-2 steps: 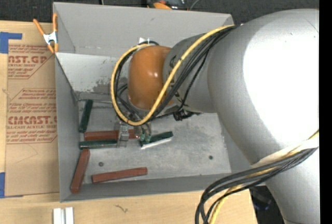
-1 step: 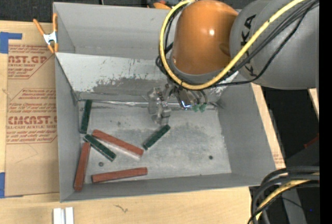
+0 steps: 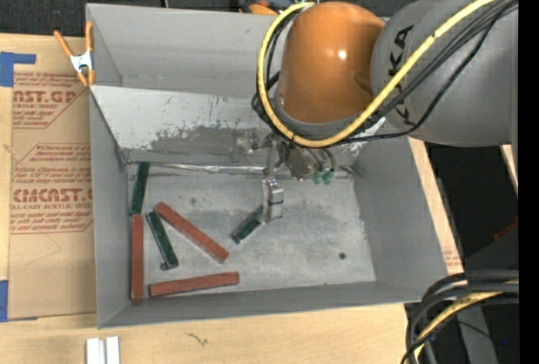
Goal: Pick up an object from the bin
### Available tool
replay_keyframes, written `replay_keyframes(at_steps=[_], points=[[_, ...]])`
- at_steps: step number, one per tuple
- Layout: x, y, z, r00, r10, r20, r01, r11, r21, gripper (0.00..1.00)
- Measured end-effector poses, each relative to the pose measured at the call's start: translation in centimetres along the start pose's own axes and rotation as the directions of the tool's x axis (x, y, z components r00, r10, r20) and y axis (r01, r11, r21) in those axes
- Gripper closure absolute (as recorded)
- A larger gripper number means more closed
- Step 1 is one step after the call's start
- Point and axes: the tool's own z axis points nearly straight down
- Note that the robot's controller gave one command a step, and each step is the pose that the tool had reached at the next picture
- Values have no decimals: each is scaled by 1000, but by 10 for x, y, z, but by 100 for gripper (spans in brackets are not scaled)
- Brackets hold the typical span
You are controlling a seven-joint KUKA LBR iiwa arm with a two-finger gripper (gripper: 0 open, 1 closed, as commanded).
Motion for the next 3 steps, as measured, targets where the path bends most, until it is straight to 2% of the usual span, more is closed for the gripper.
replay_keyframes(at_steps=[1,2,3], points=[[46,-7,148,1000,-1,-12,1,1000,-2,0],[-4,-101,151,977,-214,0,214,977,3,0],[-11,-26,150,933,-359,0,359,933,-3,0]])
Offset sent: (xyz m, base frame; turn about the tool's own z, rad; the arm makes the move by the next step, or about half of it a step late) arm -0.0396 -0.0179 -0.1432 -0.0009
